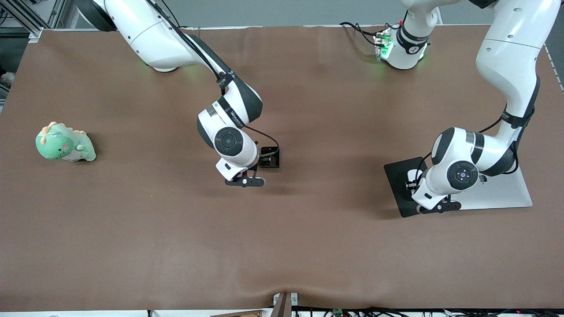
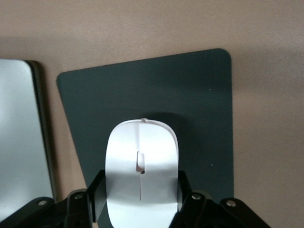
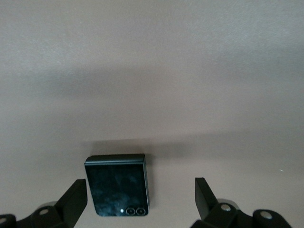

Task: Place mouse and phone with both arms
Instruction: 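Lower the mouse onto the pad while the right gripper grasps the phone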

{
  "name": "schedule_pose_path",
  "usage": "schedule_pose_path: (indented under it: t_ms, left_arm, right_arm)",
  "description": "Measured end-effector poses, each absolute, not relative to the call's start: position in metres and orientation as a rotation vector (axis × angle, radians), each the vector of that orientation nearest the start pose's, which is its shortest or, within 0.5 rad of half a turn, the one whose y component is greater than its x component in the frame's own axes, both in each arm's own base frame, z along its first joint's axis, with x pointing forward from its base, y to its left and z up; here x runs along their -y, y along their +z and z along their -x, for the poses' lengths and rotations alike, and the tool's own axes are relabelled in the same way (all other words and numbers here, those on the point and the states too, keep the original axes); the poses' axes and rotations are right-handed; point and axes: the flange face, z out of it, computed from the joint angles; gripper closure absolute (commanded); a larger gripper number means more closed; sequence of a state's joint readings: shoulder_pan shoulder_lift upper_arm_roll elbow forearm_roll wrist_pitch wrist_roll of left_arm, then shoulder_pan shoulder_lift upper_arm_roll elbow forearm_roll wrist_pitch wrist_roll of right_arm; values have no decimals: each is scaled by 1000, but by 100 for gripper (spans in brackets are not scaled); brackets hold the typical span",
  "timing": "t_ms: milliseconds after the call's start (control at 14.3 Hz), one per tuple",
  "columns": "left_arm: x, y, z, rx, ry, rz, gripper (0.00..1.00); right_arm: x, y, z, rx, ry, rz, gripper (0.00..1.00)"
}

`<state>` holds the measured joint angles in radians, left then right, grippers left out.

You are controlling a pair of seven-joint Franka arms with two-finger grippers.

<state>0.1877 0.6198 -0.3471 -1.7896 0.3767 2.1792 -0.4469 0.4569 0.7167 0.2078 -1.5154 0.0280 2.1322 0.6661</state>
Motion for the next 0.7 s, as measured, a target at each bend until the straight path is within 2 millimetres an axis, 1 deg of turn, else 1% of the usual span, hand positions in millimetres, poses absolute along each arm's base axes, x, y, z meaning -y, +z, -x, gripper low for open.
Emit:
schedule_pose_path:
  t_ms: [488, 698]
  left_arm:
    - [75, 195, -629, 105, 152, 3038, 49]
    - [68, 190, -630, 120, 145, 3047, 49]
  right_arm:
    - [-417, 207, -563, -166, 279, 3056, 0]
    - [-429, 200, -556, -187, 268, 3050, 0]
